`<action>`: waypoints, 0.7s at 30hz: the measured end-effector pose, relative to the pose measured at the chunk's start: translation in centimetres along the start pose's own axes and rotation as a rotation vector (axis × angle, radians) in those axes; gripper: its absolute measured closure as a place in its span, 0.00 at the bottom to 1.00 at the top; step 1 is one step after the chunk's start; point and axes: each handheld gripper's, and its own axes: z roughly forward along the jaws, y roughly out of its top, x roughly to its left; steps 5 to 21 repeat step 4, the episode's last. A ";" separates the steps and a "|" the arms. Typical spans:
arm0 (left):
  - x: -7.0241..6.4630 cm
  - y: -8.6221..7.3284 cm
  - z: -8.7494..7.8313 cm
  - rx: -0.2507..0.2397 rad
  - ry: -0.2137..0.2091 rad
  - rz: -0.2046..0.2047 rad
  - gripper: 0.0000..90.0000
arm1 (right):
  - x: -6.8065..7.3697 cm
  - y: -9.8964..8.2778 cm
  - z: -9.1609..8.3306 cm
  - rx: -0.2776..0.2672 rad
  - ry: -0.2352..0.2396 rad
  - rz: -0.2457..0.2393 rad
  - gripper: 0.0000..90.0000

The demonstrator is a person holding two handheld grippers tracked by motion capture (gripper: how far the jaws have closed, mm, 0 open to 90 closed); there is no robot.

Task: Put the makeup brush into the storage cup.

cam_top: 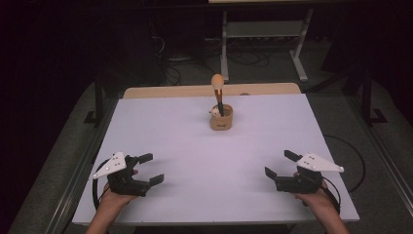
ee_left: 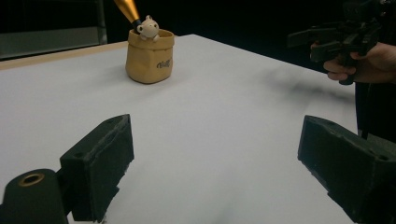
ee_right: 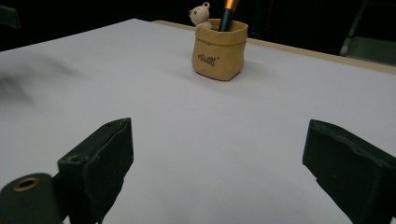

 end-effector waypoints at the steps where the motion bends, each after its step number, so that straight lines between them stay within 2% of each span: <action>1: 0.0 0.0 0.0 0.001 0.000 0.000 0.11 | 0.0 0.0 0.0 0.000 -0.001 -0.001 0.09; 21: 0.0 0.0 0.0 -0.002 0.001 -0.001 0.11 | 0.1 0.1 0.0 -0.005 0.002 -0.002 0.09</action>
